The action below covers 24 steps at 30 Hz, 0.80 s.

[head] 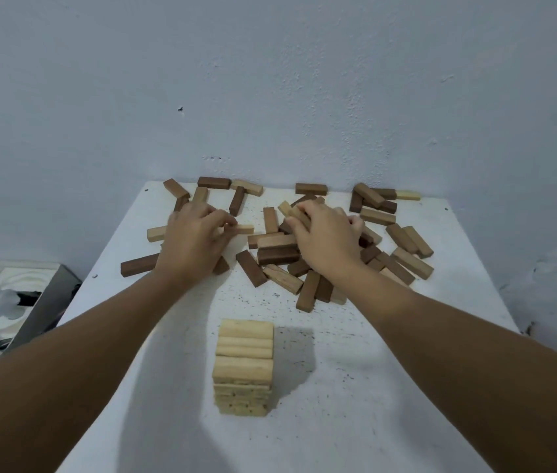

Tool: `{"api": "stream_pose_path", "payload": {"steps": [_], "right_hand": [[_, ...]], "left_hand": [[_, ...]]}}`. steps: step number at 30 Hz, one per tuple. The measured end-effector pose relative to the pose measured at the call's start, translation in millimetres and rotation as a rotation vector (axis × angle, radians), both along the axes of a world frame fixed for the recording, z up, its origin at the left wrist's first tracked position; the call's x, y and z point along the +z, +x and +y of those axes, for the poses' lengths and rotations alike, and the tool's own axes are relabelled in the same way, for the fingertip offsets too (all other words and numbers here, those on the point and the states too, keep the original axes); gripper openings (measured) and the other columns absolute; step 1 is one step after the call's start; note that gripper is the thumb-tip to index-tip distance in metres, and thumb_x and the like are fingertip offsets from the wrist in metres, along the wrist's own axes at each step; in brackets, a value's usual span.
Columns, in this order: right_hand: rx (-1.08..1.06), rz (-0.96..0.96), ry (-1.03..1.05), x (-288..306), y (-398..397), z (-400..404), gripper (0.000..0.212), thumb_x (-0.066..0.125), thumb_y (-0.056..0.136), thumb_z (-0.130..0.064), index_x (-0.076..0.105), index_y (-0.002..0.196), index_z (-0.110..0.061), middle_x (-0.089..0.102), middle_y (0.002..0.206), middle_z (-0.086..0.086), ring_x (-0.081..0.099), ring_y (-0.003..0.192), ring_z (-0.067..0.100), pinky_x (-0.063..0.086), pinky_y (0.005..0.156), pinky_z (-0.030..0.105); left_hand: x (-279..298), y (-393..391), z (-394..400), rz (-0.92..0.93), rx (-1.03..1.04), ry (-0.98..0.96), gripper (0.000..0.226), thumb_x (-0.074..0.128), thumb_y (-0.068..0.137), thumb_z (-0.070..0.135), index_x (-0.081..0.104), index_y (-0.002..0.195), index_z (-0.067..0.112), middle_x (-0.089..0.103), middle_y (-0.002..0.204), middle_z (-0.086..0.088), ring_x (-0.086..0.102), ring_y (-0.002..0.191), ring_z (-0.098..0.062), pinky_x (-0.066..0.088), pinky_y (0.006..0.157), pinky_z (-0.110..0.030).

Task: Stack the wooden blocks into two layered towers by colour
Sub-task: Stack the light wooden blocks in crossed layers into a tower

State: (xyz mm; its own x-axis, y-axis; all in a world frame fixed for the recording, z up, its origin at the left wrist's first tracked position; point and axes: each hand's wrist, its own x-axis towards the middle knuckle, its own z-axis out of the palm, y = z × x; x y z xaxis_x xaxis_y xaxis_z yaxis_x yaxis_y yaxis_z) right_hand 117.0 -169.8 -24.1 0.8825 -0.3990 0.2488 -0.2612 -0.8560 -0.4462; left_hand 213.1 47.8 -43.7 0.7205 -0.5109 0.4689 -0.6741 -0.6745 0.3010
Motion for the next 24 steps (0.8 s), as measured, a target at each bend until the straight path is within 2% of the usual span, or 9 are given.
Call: {"api": "stream_pose_path", "payload": {"steps": [3,5,8,11,16,19,21,24], "right_hand": [[-0.019,0.005,0.064,0,-13,1,0.025,0.048,0.104,-0.052,0.065,0.116,-0.037,0.068,0.108,-0.013,0.055,0.114,0.019,0.025,0.105,0.046],[-0.019,-0.002,0.083,4,-23,5,0.027,0.048,0.104,-0.053,0.065,0.117,-0.037,0.069,0.109,-0.014,0.055,0.114,0.018,0.024,0.104,0.045],[-0.014,-0.017,0.141,12,-38,10,0.023,0.048,0.104,-0.051,0.065,0.110,-0.036,0.068,0.099,-0.014,0.056,0.110,0.018,0.023,0.099,0.044],[-0.031,-0.030,0.146,21,-56,13,0.022,0.048,0.104,-0.049,0.065,0.106,-0.035,0.067,0.094,-0.014,0.055,0.111,0.019,0.022,0.097,0.042],[-0.091,-0.021,0.140,27,-91,8,0.021,0.050,0.104,-0.049,0.064,0.110,-0.035,0.056,0.094,-0.018,0.053,0.114,0.019,0.026,0.100,0.044],[-0.108,-0.048,0.195,26,-112,6,0.021,0.052,0.103,-0.050,0.064,0.106,-0.034,0.063,0.094,-0.016,0.056,0.110,0.018,0.026,0.100,0.043],[-0.119,-0.036,0.216,25,-126,6,0.022,0.052,0.103,-0.051,0.065,0.110,-0.035,0.067,0.098,-0.016,0.056,0.110,0.017,0.025,0.101,0.042],[-0.131,-0.034,0.220,23,-149,6,0.023,0.052,0.103,-0.049,0.066,0.114,-0.034,0.065,0.109,-0.014,0.054,0.115,0.018,0.023,0.097,0.039]], "left_hand": [[29,-6,-6,0.089,0.007,0.012,0.009,0.072,0.095,0.033,0.072,0.099,0.025,0.065,0.091,0.009,0.051,0.084,-0.012,0.042,0.080,-0.039],[47,-17,-8,0.179,-0.022,-0.026,0.009,0.072,0.096,0.032,0.072,0.100,0.024,0.066,0.092,0.011,0.052,0.078,-0.005,0.041,0.073,-0.030],[64,-34,-8,0.320,-0.022,-0.103,0.008,0.072,0.096,0.032,0.070,0.100,0.025,0.066,0.093,0.016,0.055,0.075,0.001,0.039,0.067,-0.024],[84,-50,-8,0.379,-0.018,-0.127,0.012,0.074,0.095,0.036,0.070,0.100,0.027,0.066,0.093,0.016,0.057,0.074,0.005,0.038,0.063,-0.018],[123,-79,-8,0.398,-0.032,-0.161,0.011,0.075,0.094,0.036,0.071,0.098,0.027,0.067,0.096,0.014,0.055,0.062,0.008,0.039,0.059,-0.018],[140,-98,-9,0.382,-0.037,-0.170,0.009,0.076,0.094,0.034,0.071,0.095,0.026,0.067,0.093,0.012,0.054,0.059,0.012,0.038,0.056,-0.013],[147,-113,-8,0.379,-0.035,-0.175,0.009,0.077,0.093,0.034,0.071,0.093,0.026,0.068,0.091,0.011,0.054,0.060,0.013,0.036,0.052,-0.007],[156,-138,-8,0.371,-0.031,-0.180,0.008,0.076,0.093,0.036,0.072,0.092,0.029,0.068,0.093,0.011,0.055,0.064,0.005,0.040,0.058,-0.015]]}}
